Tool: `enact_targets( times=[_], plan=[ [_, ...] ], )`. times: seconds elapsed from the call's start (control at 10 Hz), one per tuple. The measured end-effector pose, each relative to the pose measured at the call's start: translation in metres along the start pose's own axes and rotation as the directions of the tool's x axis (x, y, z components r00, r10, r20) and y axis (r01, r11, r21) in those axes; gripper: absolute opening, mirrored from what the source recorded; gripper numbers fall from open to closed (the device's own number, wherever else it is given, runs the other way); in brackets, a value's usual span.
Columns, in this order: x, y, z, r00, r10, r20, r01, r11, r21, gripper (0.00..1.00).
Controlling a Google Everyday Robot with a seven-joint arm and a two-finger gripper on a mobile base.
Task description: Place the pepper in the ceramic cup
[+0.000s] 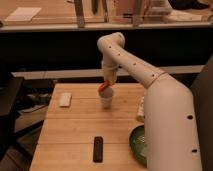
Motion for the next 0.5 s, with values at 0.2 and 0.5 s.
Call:
enact_targets(
  times=[0.2, 0.5],
  plan=[
    [0.0014, -0.0002, 0.001, 1.0, -0.001, -0.006, 0.001, 1.0, 0.001, 0.14],
    [0.003, -0.0006, 0.0022, 1.0, -0.003, -0.015, 0.003, 1.0, 0.005, 0.17]
  ],
)
